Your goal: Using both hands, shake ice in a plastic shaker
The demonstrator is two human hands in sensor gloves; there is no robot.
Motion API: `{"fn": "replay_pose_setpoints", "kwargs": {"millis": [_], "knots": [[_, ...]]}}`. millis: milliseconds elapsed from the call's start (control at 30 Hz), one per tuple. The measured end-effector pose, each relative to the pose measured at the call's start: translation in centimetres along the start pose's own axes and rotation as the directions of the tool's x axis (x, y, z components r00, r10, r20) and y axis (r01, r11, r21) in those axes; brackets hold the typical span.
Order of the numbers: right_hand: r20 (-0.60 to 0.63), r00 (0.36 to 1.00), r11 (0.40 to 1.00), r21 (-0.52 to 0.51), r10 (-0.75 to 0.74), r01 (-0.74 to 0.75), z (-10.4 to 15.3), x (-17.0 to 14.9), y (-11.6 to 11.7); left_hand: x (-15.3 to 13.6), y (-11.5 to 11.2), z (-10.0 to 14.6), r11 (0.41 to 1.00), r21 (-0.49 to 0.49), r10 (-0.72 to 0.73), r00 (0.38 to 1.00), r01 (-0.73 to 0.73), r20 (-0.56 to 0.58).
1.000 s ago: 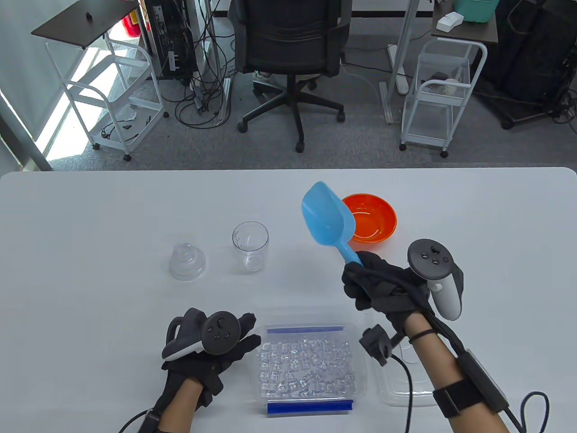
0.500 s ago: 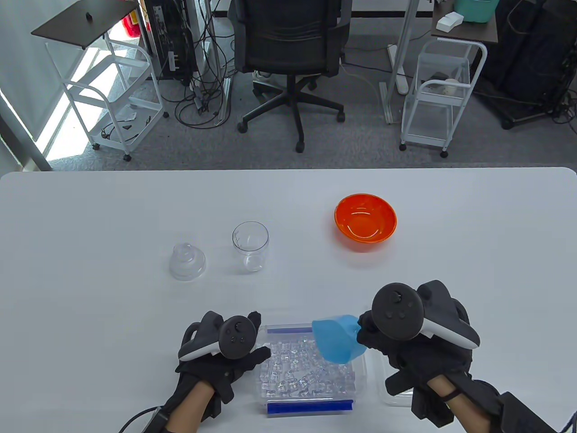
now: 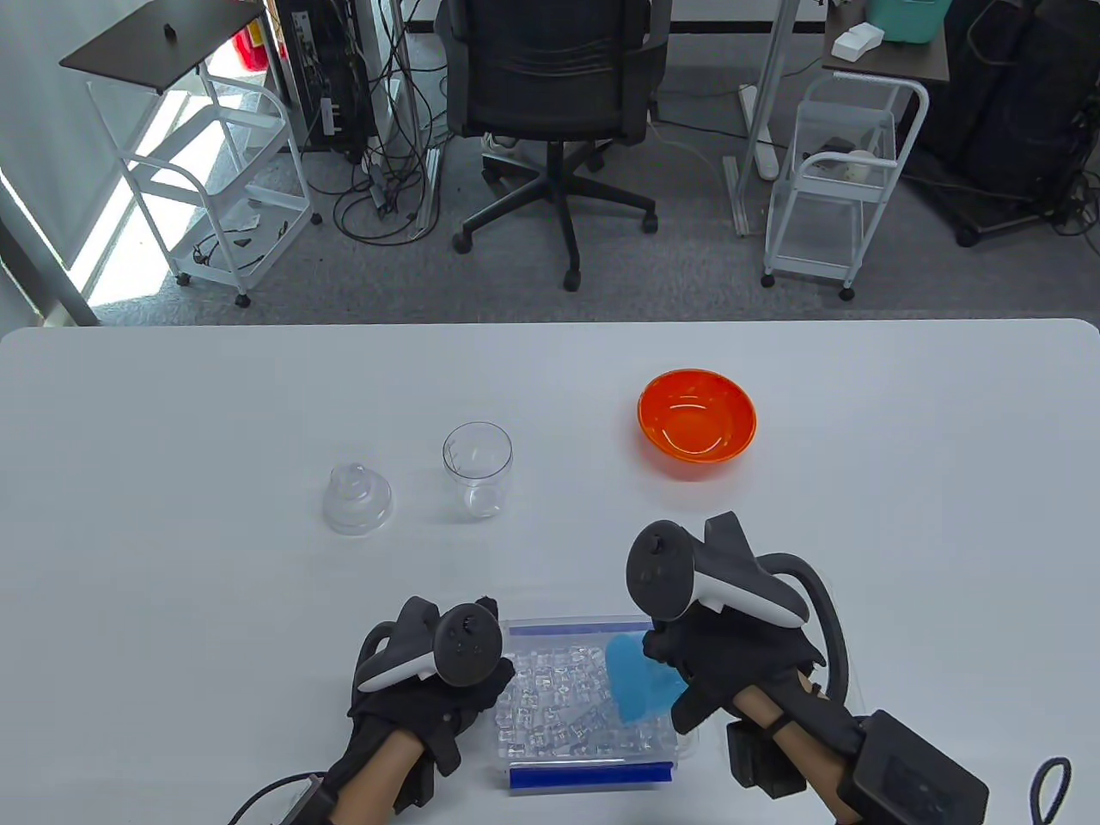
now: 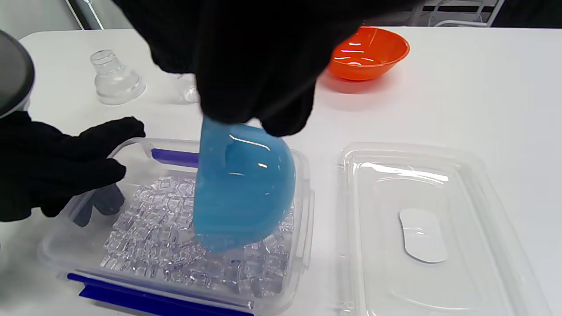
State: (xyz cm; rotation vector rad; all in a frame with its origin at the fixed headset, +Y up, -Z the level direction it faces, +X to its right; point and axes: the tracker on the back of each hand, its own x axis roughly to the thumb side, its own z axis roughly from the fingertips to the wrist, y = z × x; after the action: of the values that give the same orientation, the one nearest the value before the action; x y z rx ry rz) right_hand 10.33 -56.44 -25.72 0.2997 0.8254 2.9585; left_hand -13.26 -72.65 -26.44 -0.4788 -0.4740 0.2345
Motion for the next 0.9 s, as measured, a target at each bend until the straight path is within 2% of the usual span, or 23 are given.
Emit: {"fn": "replay_pose_setpoints", "kwargs": {"millis": [133, 367, 467, 567, 633, 667, 733, 800, 900], "knots": [[-0.020, 0.998, 0.996, 0.052, -0.066, 0.067, -0.7, -1.1, -0.2, 0.3, -0.1, -0.1, 1.000, -0.004, -0.024, 0.999, 0.024, -0.021], [-0.041, 0.999, 0.999, 0.046, 0.011, -0.009, -0.7, 0.2, -0.4, 0.8, -0.2, -0.2, 0.998, -0.009, -0.056, 0.997, 0.056, -0.044], [-0.051, 0.992, 0.993, 0.027, 0.118, -0.117, 0.0, 1.2, -0.5, 1.1, -0.2, -0.3, 0.994, -0.008, -0.106, 0.993, 0.106, -0.055], [-0.072, 0.987, 0.989, 0.034, 0.146, -0.143, -0.3, 1.2, -0.1, 1.0, -0.3, -0.3, 0.996, -0.008, -0.092, 0.994, 0.092, -0.052], [-0.040, 0.995, 0.992, 0.092, 0.086, -0.082, -1.2, 1.0, 1.3, 1.0, -0.3, -0.3, 0.997, -0.009, -0.082, 0.995, 0.082, -0.051], [-0.048, 0.995, 0.993, 0.071, 0.093, -0.090, -1.5, 0.5, 1.4, 1.0, -0.3, -0.3, 0.997, -0.009, -0.083, 0.995, 0.083, -0.051], [0.050, 0.998, 0.998, 0.053, -0.043, 0.040, -2.2, -0.8, 1.5, 1.0, -0.3, -0.3, 0.996, -0.010, -0.088, 0.995, 0.087, -0.051], [-0.023, 0.987, 0.984, 0.077, -0.156, 0.158, -3.2, -3.1, 2.9, 1.0, -0.3, -0.3, 0.996, -0.011, -0.084, 0.995, 0.084, -0.052], [0.029, 0.950, 0.949, 0.065, -0.309, 0.307, -3.7, -6.5, 4.5, 1.0, -0.3, -0.3, 0.996, -0.014, -0.089, 0.994, 0.089, -0.055]]}}
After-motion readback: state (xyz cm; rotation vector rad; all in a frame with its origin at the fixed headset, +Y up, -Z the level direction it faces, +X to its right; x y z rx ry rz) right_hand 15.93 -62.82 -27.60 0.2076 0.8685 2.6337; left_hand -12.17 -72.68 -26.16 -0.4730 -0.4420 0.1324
